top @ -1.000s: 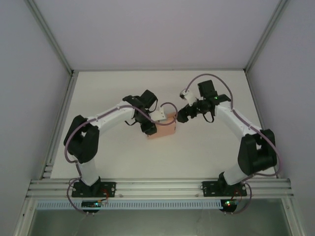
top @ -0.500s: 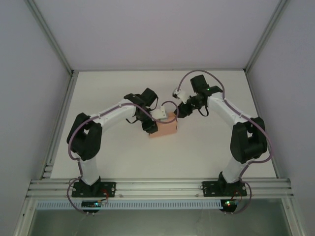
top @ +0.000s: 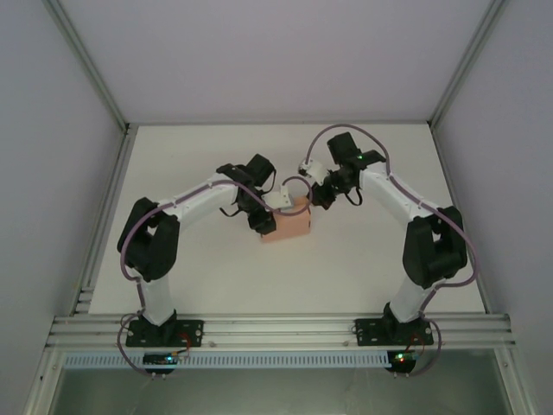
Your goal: Assemble paper box
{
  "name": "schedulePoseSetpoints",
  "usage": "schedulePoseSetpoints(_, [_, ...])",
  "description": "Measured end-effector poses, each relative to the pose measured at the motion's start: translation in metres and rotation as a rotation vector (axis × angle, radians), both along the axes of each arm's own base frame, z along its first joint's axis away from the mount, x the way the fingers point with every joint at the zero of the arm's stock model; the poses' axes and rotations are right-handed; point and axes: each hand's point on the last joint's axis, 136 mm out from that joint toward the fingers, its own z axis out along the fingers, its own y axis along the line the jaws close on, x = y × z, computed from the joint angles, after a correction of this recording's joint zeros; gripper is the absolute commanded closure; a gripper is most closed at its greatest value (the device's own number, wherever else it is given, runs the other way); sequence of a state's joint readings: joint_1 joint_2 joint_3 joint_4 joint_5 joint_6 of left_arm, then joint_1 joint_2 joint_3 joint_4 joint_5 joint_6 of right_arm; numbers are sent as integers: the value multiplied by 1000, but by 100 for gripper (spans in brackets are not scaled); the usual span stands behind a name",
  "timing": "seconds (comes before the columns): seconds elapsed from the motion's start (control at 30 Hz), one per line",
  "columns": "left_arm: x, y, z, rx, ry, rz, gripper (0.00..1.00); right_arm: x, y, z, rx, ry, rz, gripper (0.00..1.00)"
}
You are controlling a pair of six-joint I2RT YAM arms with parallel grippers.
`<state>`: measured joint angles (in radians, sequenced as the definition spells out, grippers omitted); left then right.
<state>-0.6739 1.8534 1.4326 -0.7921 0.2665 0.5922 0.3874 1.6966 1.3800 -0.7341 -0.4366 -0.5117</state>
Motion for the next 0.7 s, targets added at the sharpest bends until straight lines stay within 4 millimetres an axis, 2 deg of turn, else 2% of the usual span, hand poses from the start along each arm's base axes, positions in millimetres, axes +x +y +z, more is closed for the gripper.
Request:
schedulePoseSetpoints(0.17, [1, -1, 0, -3, -2, 6, 71, -1, 0, 2, 6, 20, -174, 100])
schedulePoseSetpoints(0.43, [5, 1, 0, -2, 1, 45, 71, 5, 9, 2, 146, 79, -510, 100])
schedulePoseSetpoints(0.7, [7, 2, -1, 4, -1, 64, 70, 3, 11, 0, 236, -91, -548, 100])
